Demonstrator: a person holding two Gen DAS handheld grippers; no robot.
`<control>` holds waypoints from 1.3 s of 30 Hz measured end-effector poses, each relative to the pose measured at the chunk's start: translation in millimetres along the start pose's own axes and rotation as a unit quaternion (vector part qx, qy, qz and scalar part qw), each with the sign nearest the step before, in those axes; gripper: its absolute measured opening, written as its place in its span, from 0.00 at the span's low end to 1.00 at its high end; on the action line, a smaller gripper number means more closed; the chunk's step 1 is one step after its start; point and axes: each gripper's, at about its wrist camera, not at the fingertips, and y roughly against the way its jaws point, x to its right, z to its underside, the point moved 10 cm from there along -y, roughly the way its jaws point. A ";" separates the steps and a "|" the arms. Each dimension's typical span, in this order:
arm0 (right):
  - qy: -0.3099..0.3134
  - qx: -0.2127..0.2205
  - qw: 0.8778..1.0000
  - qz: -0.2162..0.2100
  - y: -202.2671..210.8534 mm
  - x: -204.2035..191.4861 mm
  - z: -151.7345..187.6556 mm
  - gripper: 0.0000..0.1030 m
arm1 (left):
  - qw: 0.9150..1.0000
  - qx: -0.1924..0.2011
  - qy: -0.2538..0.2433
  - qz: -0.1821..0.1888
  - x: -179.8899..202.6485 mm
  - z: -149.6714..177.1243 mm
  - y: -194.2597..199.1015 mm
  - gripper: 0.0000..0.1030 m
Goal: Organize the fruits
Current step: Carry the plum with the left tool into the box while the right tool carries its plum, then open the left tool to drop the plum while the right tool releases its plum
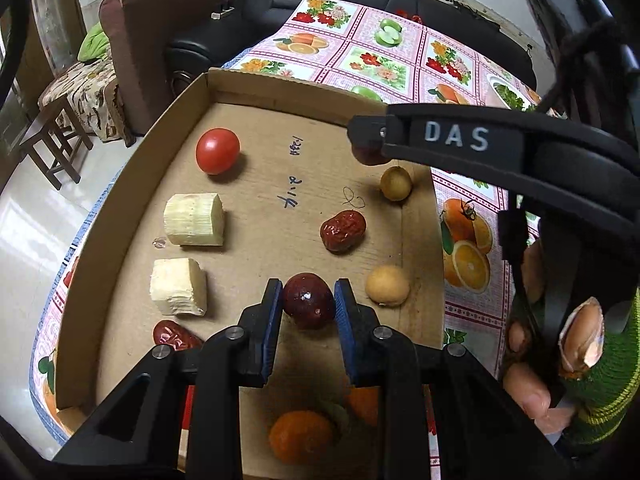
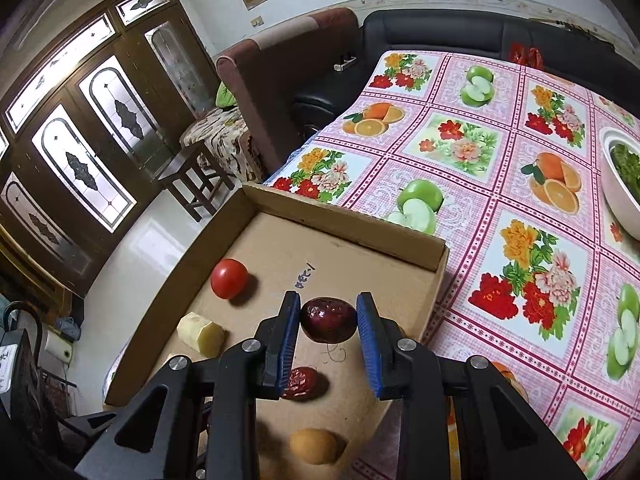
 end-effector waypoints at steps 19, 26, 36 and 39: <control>0.017 -0.031 0.999 0.021 -34.8 1.7 9.4 0.29 | 1.000 -0.012 0.019 0.013 -4.4 0.8 -11.1 0.24; 0.024 -0.031 0.999 0.024 -36.1 0.8 9.8 0.31 | 0.999 -0.016 0.023 0.016 -7.2 -1.3 -13.4 0.28; 0.023 -0.020 0.999 0.018 -28.4 -2.3 8.4 0.48 | 0.999 -0.014 0.032 0.010 -11.0 -0.3 -6.7 0.46; 0.025 -0.016 0.999 0.016 -21.6 -3.8 6.8 0.48 | 0.999 -0.014 0.031 0.011 -10.8 2.9 -3.3 0.46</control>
